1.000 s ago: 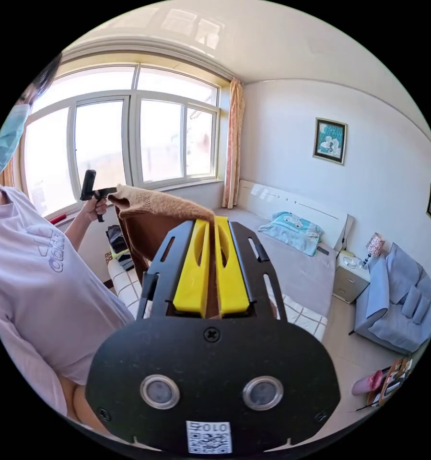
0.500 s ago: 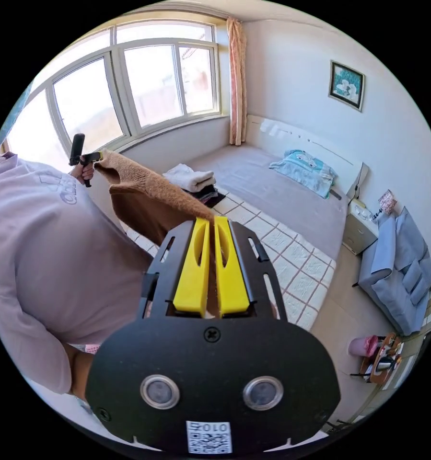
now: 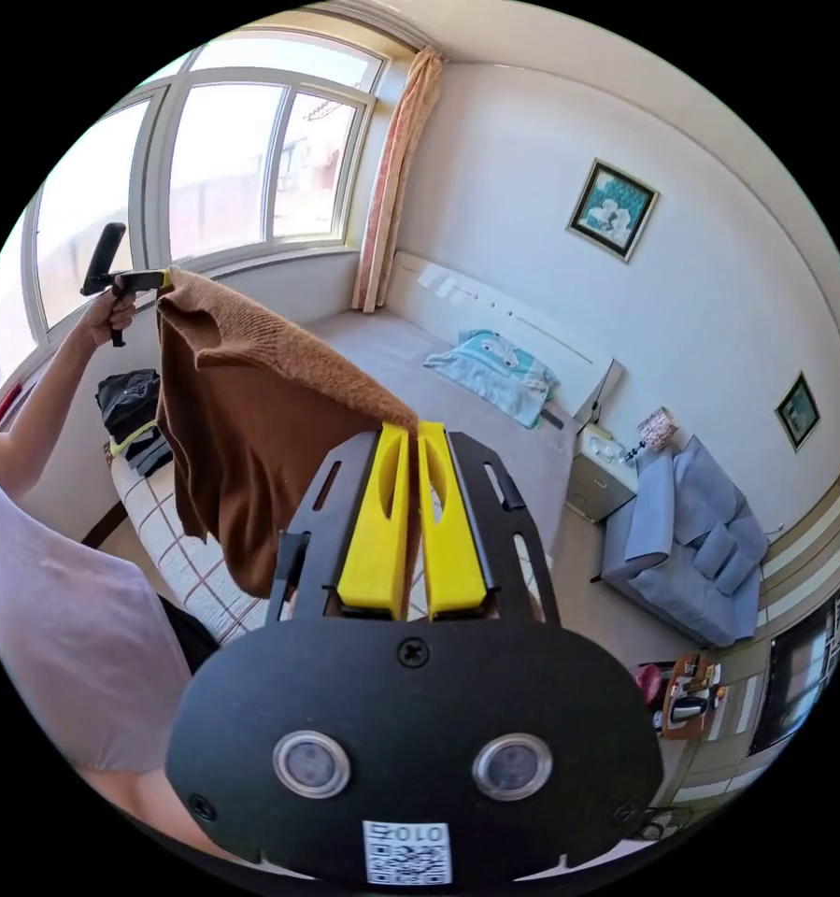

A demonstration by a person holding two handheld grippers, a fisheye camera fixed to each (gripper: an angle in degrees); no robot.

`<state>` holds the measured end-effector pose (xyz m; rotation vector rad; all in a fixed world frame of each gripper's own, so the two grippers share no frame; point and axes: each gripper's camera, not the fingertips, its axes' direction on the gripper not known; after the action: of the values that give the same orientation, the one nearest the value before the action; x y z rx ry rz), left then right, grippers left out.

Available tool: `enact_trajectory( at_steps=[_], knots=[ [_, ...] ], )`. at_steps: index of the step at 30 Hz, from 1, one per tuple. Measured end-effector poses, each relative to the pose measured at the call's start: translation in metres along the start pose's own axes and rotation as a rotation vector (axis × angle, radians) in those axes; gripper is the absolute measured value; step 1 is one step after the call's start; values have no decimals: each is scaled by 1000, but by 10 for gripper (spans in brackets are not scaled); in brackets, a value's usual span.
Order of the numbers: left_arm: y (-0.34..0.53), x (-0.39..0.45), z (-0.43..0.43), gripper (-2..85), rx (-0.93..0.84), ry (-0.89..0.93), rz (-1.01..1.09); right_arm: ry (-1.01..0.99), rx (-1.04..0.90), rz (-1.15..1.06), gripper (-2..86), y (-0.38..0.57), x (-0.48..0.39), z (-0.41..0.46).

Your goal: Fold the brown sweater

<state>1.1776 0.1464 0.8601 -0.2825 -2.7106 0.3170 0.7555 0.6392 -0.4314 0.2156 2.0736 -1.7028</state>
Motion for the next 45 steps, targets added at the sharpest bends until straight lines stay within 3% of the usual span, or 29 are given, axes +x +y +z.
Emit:
enact_trajectory(
  at_steps=[4, 7, 15, 23, 27, 34, 40, 45],
  knots=[
    [-55, 33, 9, 0, -42, -69, 231, -3, 71, -17, 12, -20, 15, -16],
    [-45, 31, 53, 0, -143, -36, 247, -89, 18, -21, 12, -12, 21, 21],
    [69, -17, 257, 0, -582, 84, -41, -367, -448, 176, 15, 35, 25, 234],
    [189, -15, 443, 2, -979, 98, -215, -518, -839, 180, 16, 68, 3, 386],
    [217, -12, 468, 2, -1035, 125, -282, -575, -924, 108, 15, 64, -3, 406],
    [210, -7, 467, 3, -989, 143, -316, -599, -897, 67, 15, 29, 16, 400],
    [203, 35, 506, 13, -1188, 137, -39, -585, -1001, -36, 22, 7, 17, 419],
    [218, 48, 543, 42, -1266, 113, -52, -653, -1162, -14, 46, 1, 10, 452]
  ],
)
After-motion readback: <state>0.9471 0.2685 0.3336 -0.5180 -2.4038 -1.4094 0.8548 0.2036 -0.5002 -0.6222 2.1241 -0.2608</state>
